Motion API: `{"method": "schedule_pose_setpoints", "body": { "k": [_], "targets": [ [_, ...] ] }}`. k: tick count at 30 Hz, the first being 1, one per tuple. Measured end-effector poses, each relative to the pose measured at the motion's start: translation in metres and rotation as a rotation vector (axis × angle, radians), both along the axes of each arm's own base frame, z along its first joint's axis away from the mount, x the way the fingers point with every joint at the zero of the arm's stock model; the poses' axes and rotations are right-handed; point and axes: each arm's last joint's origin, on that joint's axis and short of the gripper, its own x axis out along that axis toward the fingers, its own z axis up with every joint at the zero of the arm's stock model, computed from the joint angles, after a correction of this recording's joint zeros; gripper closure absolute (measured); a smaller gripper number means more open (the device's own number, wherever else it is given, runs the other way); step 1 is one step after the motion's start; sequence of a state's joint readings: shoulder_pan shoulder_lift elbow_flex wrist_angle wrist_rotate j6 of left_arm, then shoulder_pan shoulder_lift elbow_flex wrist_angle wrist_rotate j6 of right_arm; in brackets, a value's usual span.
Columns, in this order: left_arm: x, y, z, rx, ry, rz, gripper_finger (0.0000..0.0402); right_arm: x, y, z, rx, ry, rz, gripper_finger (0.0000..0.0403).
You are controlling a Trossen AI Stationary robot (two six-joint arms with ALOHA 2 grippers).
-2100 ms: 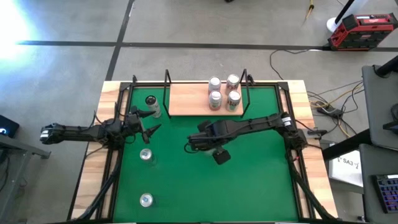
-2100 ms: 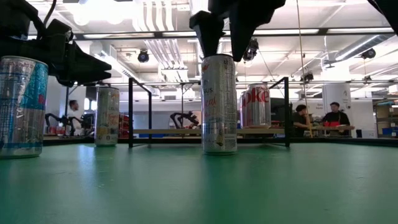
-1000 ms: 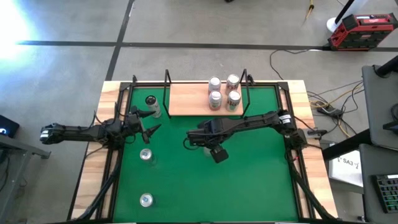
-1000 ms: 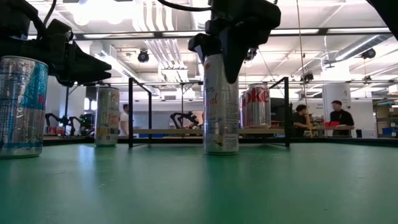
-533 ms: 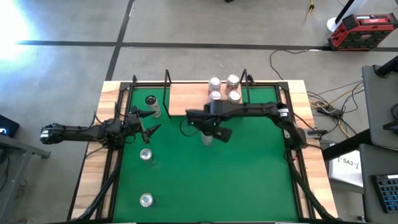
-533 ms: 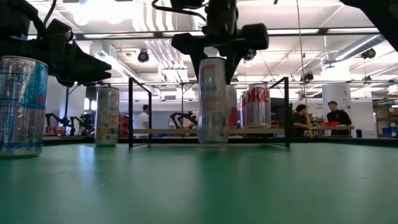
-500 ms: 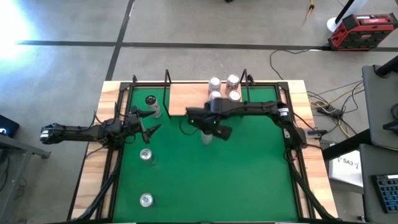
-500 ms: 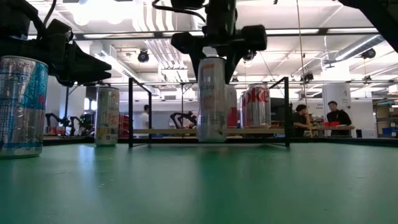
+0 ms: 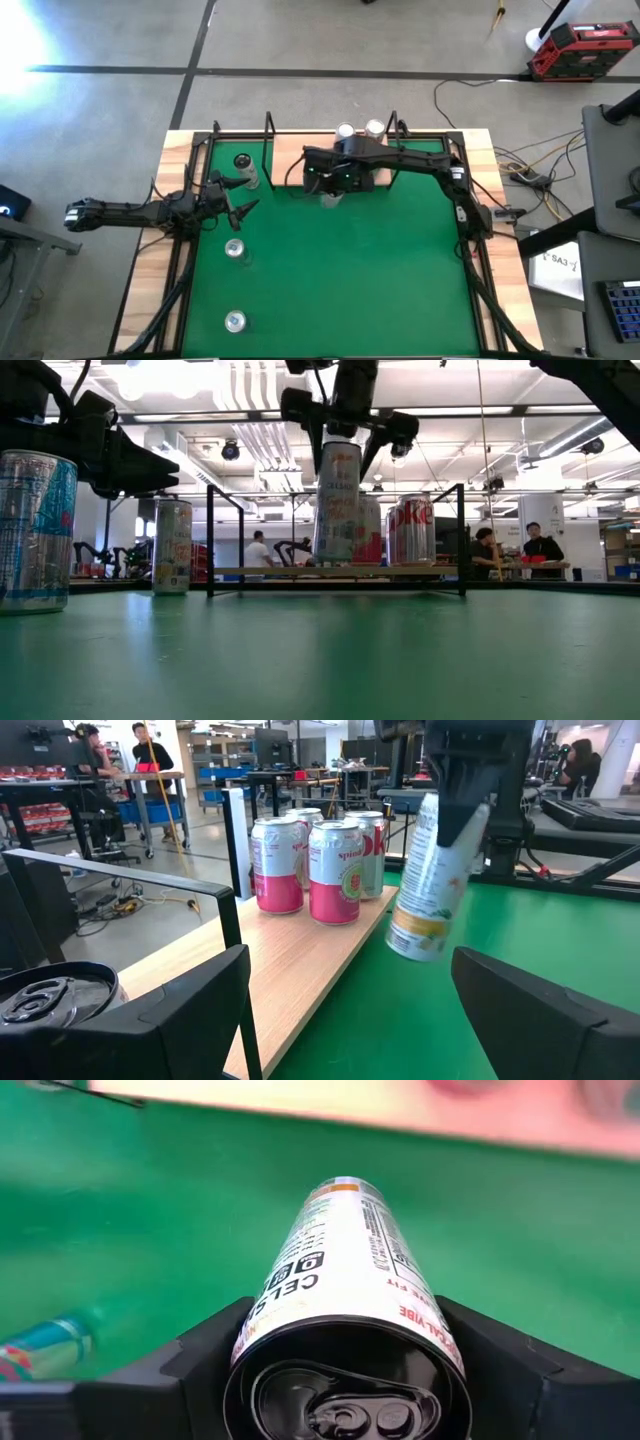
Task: Place canned beverage on shelf
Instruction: Put the right black and white soda can on the shelf
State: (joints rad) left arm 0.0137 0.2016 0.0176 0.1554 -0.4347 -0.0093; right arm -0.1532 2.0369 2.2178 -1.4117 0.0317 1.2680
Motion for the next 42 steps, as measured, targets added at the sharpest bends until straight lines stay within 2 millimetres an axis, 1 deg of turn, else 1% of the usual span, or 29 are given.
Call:
{"method": "schedule_pose_setpoints", "body": {
  "k": [4, 12, 16, 22, 29, 37, 40, 42],
  "targets": [
    [0.000, 0.000, 0.000, 0.000, 0.000, 0.000, 0.0070, 0.000, -0.002, 0.009, -0.093, -0.016, 0.096, 0.0129],
    [0.000, 0.000, 0.000, 0.000, 0.000, 0.000, 0.0070, -0.001, -0.007, 0.018, -0.275, 0.015, 0.288, 0.0130],
    [0.000, 0.000, 0.000, 0.000, 0.000, 0.000, 0.0070, 0.002, -0.013, 0.019, -0.328, 0.008, 0.396, 0.0129],
    [0.000, 0.000, 0.000, 0.000, 0.000, 0.000, 0.0070, 0.006, -0.023, 0.021, -0.381, -0.032, 0.501, 0.0129],
    [0.000, 0.000, 0.000, 0.000, 0.000, 0.000, 0.0070, 0.006, -0.027, 0.022, -0.358, -0.059, 0.595, 0.0129],
    [0.000, 0.000, 0.000, 0.000, 0.000, 0.000, 0.0070, 0.007, -0.033, 0.021, -0.327, -0.098, 0.604, 0.0129],
    [0.000, 0.000, 0.000, 0.000, 0.000, 0.000, 0.0070, 0.009, -0.032, 0.018, -0.294, -0.107, 0.594, 0.0129],
    [0.000, 0.000, 0.000, 0.000, 0.000, 0.000, 0.0070, 0.011, -0.031, 0.012, -0.248, -0.105, 0.591, 0.0129]
  ]
}}
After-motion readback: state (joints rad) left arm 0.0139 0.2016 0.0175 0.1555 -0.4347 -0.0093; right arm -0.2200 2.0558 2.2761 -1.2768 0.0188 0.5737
